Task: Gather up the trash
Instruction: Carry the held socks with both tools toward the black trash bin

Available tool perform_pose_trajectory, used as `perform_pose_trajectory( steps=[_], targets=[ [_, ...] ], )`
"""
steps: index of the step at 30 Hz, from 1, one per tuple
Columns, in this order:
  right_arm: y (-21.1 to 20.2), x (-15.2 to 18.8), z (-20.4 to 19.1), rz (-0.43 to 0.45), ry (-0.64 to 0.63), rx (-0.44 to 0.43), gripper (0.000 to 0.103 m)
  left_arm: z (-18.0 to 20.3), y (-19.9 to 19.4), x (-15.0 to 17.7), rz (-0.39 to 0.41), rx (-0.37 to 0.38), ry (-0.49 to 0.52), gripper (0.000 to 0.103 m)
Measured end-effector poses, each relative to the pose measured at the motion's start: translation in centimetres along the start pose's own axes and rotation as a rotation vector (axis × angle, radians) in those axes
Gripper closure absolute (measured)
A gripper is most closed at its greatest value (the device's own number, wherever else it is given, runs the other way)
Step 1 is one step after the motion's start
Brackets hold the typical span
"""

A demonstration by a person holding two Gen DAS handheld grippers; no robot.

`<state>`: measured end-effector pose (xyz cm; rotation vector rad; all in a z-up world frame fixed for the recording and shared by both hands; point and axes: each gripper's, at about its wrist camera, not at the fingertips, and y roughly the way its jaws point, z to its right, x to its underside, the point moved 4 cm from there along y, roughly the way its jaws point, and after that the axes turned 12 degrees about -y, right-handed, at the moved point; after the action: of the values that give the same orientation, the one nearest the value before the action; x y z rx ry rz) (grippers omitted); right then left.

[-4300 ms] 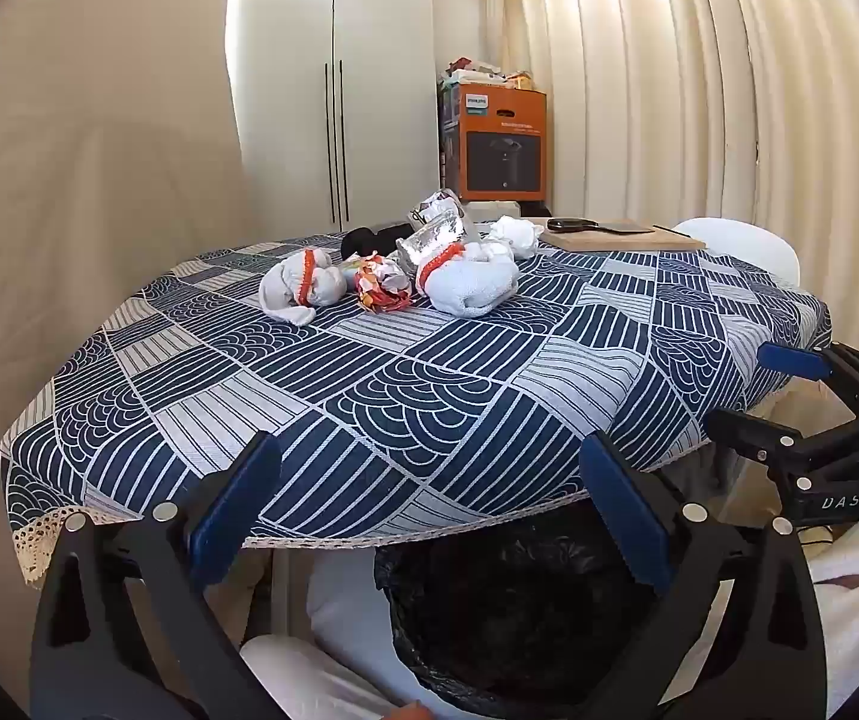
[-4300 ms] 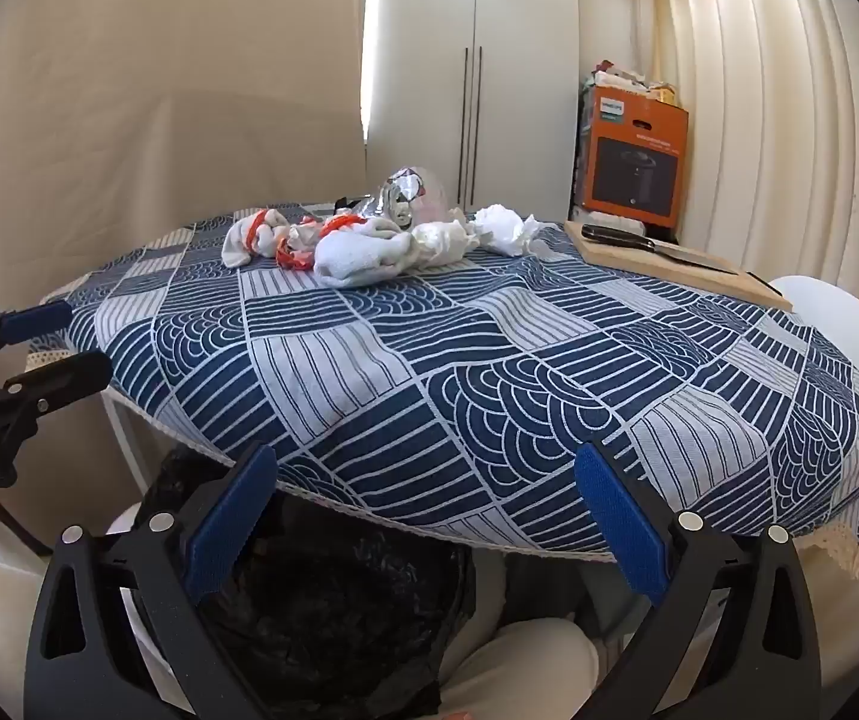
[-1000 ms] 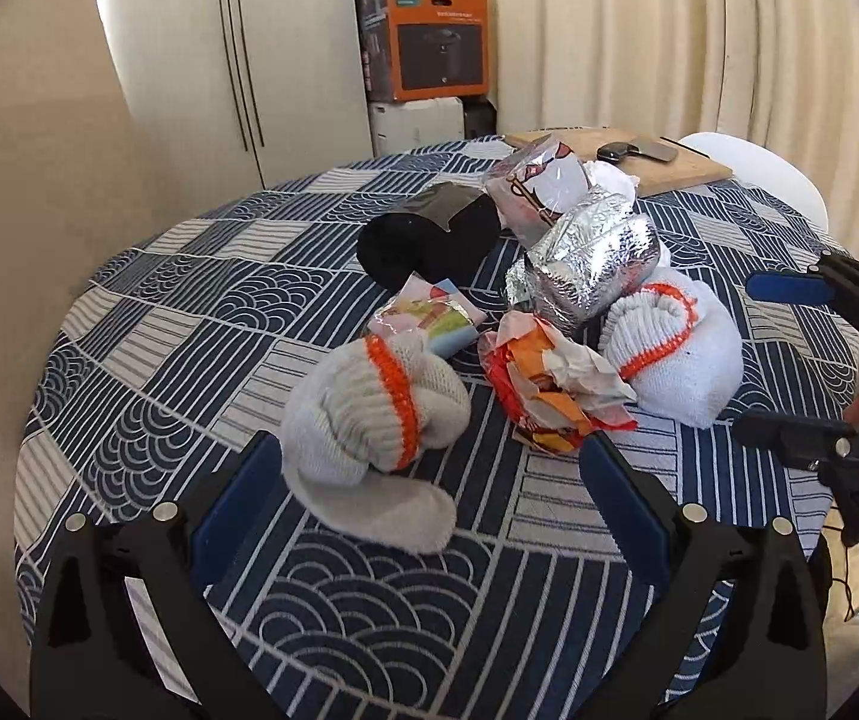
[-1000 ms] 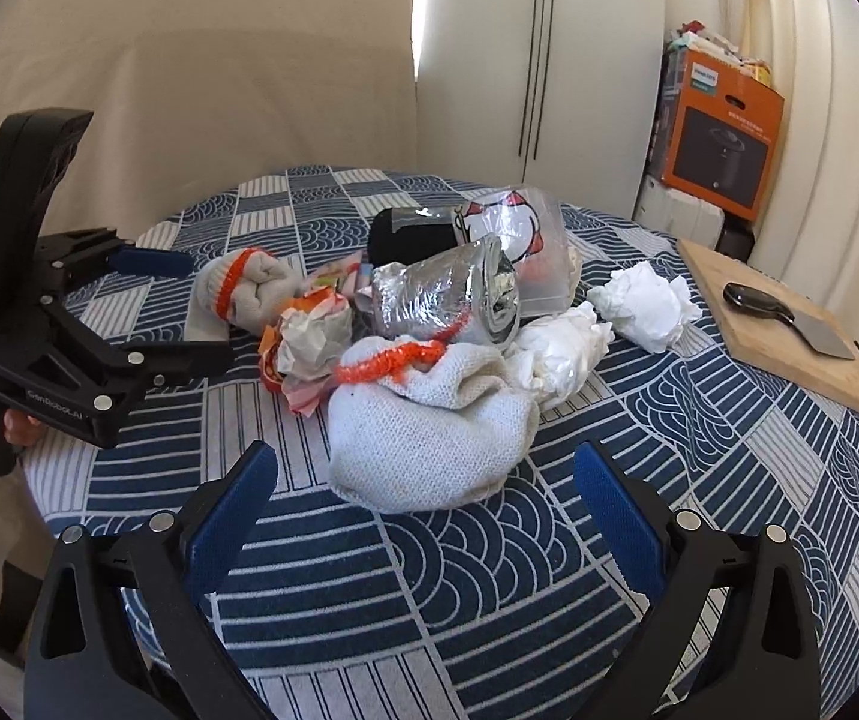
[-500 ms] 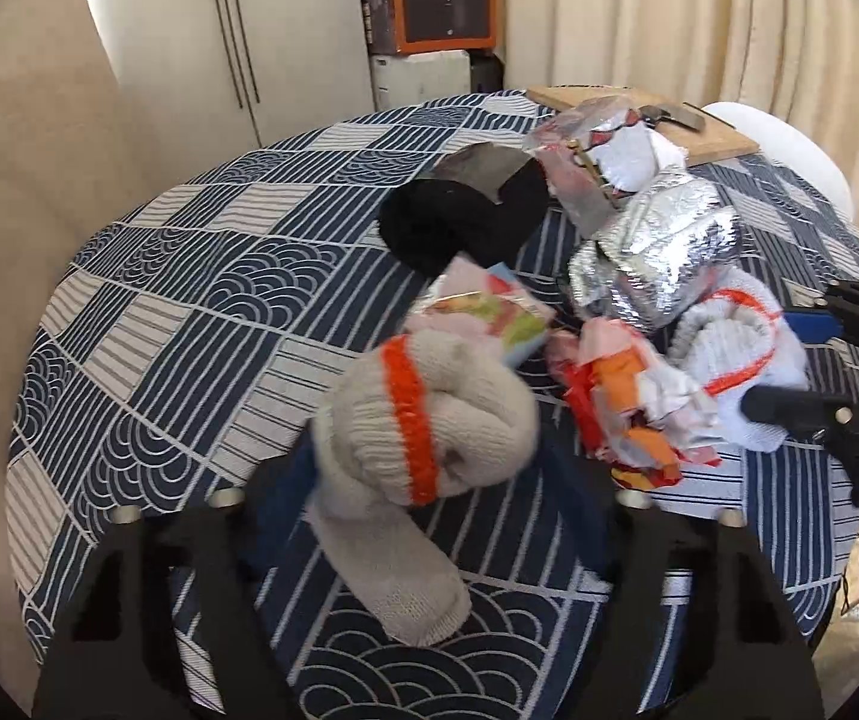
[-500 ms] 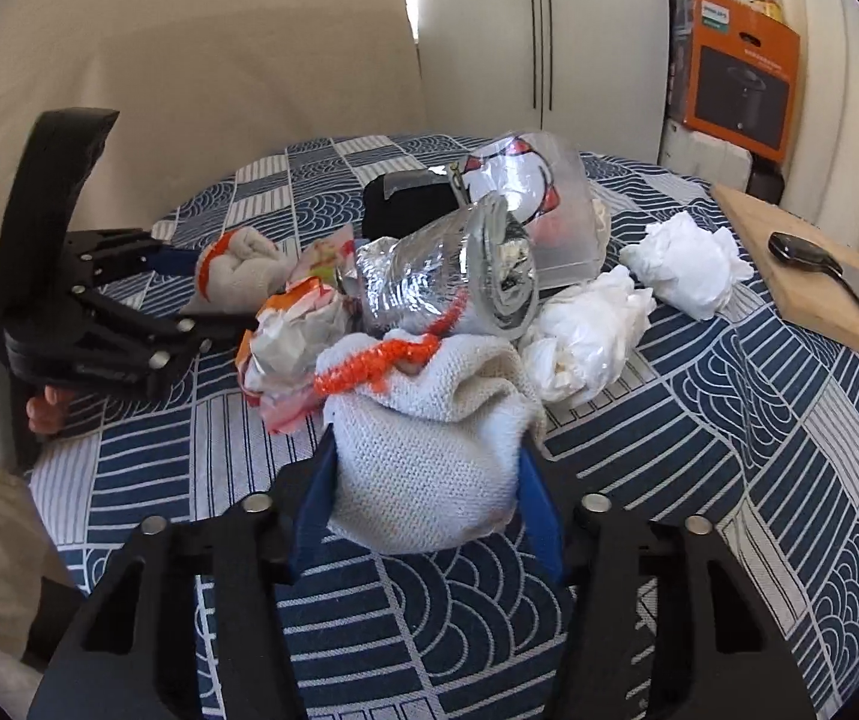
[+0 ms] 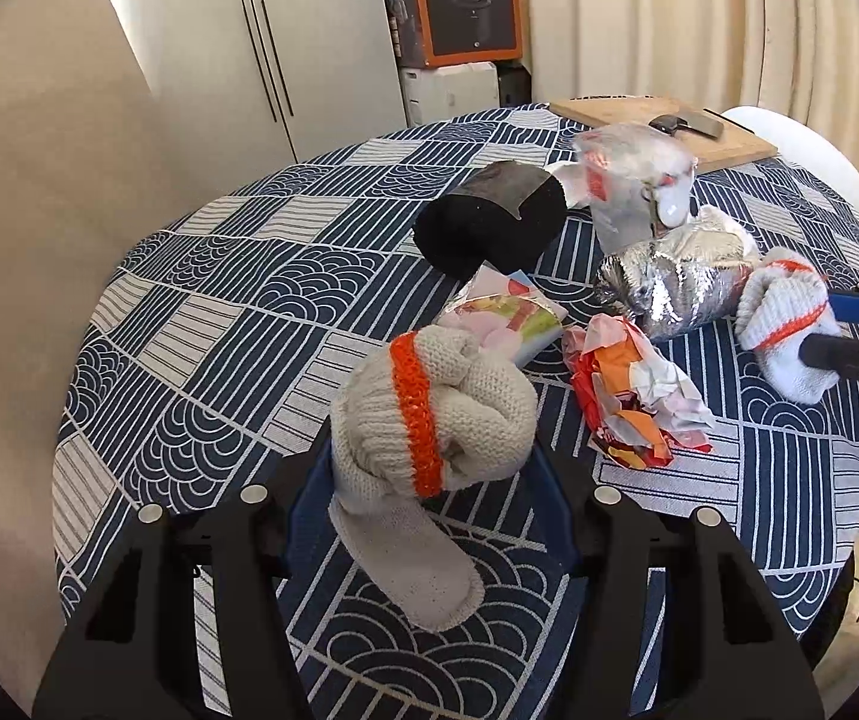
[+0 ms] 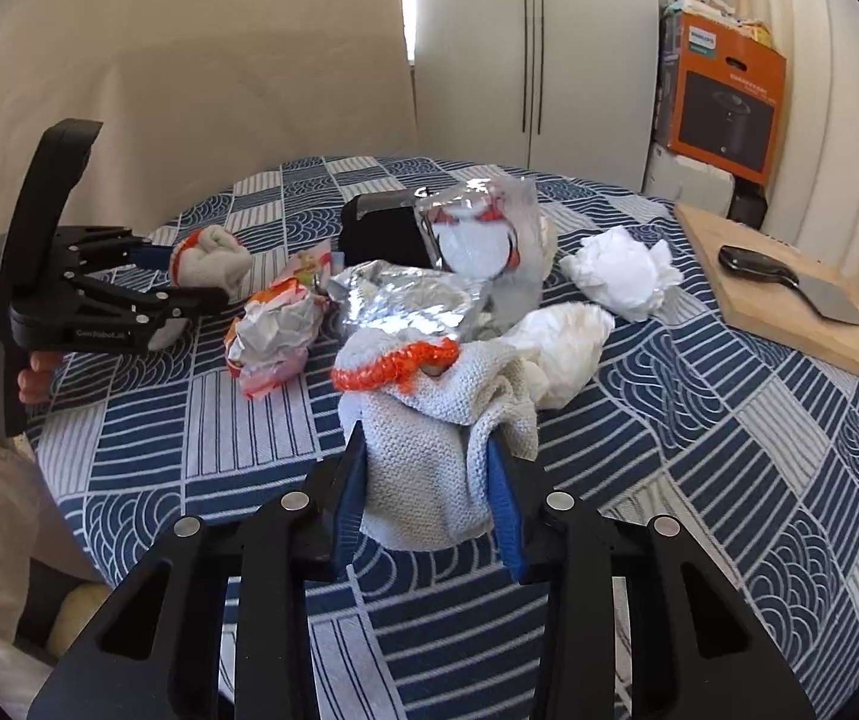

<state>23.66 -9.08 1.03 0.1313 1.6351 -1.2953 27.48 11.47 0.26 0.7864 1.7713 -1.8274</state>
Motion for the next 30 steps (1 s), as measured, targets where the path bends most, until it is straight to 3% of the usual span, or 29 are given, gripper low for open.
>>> perform_pose_trajectory(
  steps=[16,30],
  targets=[
    [-5.1,2.6,1.3,0.063,-0.004,-0.013,0.069,1.0,-3.1,1.9,0.043,-0.042,-0.061,0.044],
    [-8.5,5.0,-1.1,0.104,-0.098,-0.075,0.069,5.6,-6.7,4.5,0.081,-0.053,-0.003,0.044]
  ],
)
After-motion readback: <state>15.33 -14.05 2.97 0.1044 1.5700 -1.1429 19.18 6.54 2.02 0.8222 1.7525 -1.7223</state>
